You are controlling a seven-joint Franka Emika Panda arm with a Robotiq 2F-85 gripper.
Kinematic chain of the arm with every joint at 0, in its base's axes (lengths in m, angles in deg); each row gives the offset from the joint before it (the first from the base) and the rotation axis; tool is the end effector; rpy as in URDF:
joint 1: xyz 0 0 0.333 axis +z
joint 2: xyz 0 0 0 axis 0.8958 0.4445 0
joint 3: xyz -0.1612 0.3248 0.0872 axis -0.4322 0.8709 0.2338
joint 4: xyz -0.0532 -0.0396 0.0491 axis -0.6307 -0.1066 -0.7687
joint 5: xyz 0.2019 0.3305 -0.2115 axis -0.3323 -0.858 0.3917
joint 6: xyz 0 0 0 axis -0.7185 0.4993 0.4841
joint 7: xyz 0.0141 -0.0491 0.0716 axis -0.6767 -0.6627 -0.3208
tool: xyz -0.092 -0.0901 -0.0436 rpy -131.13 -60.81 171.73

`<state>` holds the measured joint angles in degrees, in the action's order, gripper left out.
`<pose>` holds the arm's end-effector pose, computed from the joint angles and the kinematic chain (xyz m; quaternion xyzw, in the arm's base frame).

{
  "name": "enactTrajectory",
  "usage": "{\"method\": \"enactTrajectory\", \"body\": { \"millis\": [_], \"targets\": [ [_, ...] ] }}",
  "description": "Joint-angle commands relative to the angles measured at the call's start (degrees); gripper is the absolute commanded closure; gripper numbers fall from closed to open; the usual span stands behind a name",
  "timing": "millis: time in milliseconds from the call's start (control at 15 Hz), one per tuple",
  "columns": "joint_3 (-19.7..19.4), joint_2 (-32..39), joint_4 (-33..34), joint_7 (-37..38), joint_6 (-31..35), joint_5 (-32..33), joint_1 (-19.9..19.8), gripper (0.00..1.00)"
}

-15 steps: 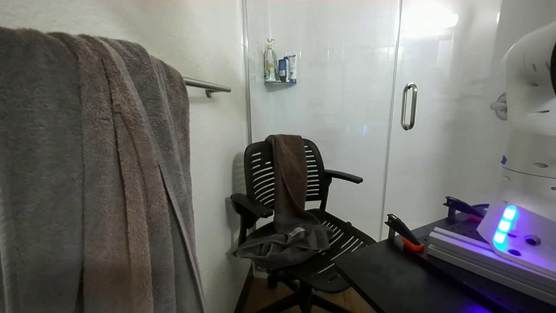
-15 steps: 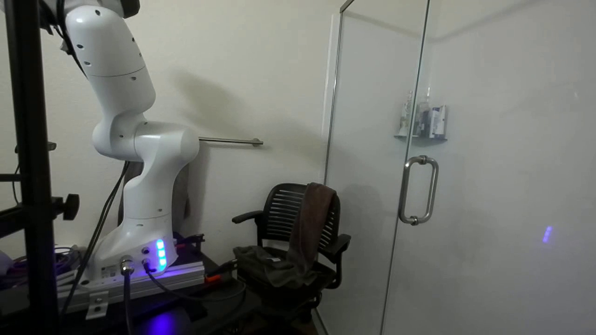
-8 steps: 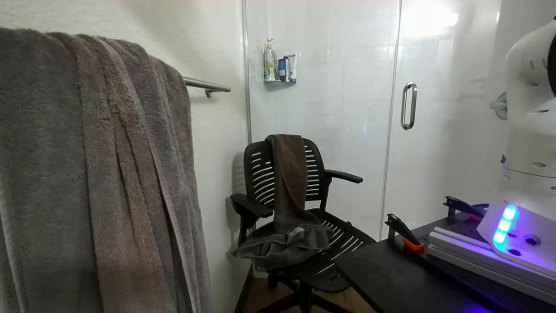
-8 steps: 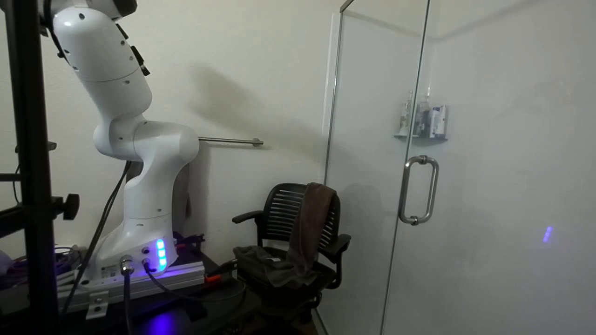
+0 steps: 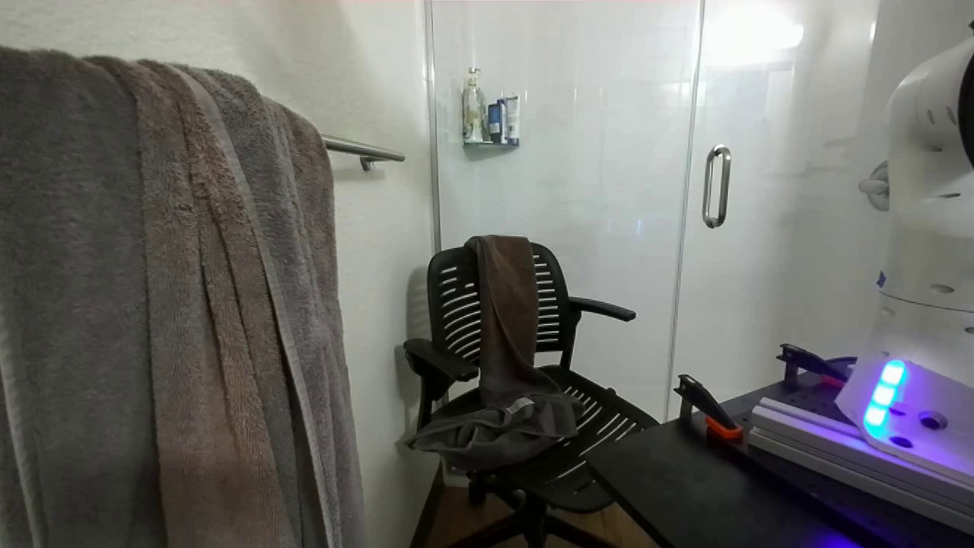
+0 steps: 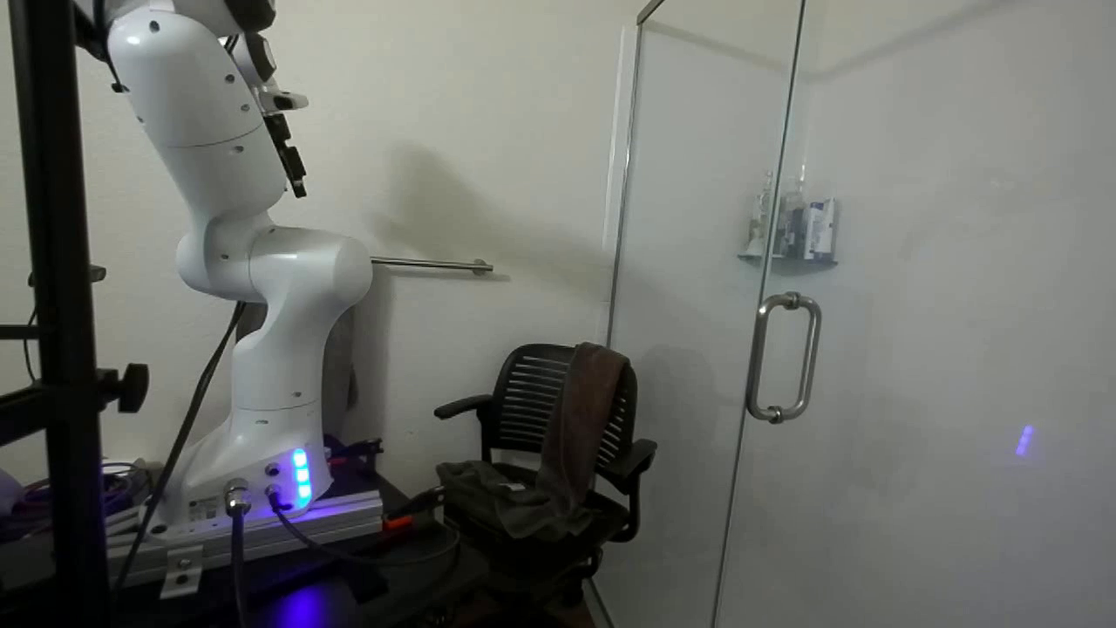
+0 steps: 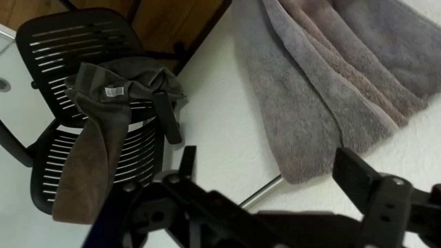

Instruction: Hang the brown towel on the backrest of the black chair, remove the grey towel from the rail and put it on the seat of the black chair

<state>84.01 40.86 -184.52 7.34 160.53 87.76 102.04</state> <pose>0.0976 0.4409 0.6302 -0.9744 -0.0598 -0.2036 0.0744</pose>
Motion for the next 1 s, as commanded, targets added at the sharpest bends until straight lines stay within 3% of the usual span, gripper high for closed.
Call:
{"method": "enactTrajectory", "body": {
  "millis": [0,333,400,600,733,933],
  "targets": [
    [3.52,7.35,-0.62,-8.53,2.76,1.02,-2.90,0.00],
    [9.98,14.26,1.38,-15.21,2.72,11.27,-7.42,0.00],
    [8.72,12.20,-0.32,-13.50,2.73,7.27,-7.02,0.00],
    [10.83,13.46,0.56,-14.06,2.80,9.70,-8.22,0.00],
    [8.36,11.59,-2.52,-14.72,5.43,6.61,-8.18,0.00],
    [5.07,16.48,-4.76,-24.13,17.76,1.77,-8.41,0.00]
  ]
}}
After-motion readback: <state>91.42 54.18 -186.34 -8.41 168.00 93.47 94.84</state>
